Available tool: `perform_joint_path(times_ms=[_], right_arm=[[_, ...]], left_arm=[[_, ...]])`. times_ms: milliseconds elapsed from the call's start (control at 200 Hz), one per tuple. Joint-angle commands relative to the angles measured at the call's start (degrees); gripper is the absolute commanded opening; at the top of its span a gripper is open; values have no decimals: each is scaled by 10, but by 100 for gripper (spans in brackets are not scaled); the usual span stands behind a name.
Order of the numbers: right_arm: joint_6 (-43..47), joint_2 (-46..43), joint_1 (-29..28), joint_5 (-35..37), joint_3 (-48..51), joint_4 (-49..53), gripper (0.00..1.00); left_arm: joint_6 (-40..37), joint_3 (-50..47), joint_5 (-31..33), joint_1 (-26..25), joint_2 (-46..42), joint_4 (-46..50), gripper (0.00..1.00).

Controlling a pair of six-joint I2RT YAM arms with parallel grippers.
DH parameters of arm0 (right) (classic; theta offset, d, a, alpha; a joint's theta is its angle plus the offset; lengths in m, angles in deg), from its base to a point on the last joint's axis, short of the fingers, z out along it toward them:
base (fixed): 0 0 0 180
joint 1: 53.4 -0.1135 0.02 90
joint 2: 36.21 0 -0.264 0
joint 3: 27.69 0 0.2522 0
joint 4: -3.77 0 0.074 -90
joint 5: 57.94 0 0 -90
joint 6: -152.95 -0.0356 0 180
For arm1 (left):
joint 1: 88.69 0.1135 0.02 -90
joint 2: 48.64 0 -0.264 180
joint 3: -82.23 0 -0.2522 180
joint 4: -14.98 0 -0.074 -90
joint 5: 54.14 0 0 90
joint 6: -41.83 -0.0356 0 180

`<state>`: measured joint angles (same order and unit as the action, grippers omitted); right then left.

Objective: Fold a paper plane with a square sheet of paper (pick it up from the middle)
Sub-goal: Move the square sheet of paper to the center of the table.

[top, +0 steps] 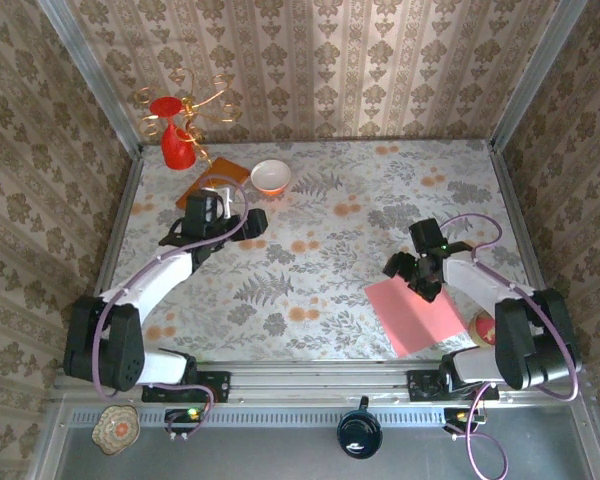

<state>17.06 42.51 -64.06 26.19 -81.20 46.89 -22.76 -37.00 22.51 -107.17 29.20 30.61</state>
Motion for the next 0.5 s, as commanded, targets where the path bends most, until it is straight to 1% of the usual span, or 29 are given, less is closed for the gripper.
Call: perform_joint_path(times_ms=[0,180,295,380,430,495], right_arm=[[-17,36,-4,12,-9,-21,86],[-7,99,-3,38,-54,-25,86],[24,165,0,50,-120,-26,86],[50,223,1,40,-179,-28,86],[68,256,-1,38,-225,-9,86],[95,287,-8,6,-273,-3,86]], left_arm=[[18,24,-7,-5,15,-14,100],[23,32,-3,-5,30,-11,100],[28,32,3,-5,33,-8,100],[33,30,6,-5,33,-4,100],[37,29,7,-5,32,-1,100],[41,26,7,-4,32,3,100]])
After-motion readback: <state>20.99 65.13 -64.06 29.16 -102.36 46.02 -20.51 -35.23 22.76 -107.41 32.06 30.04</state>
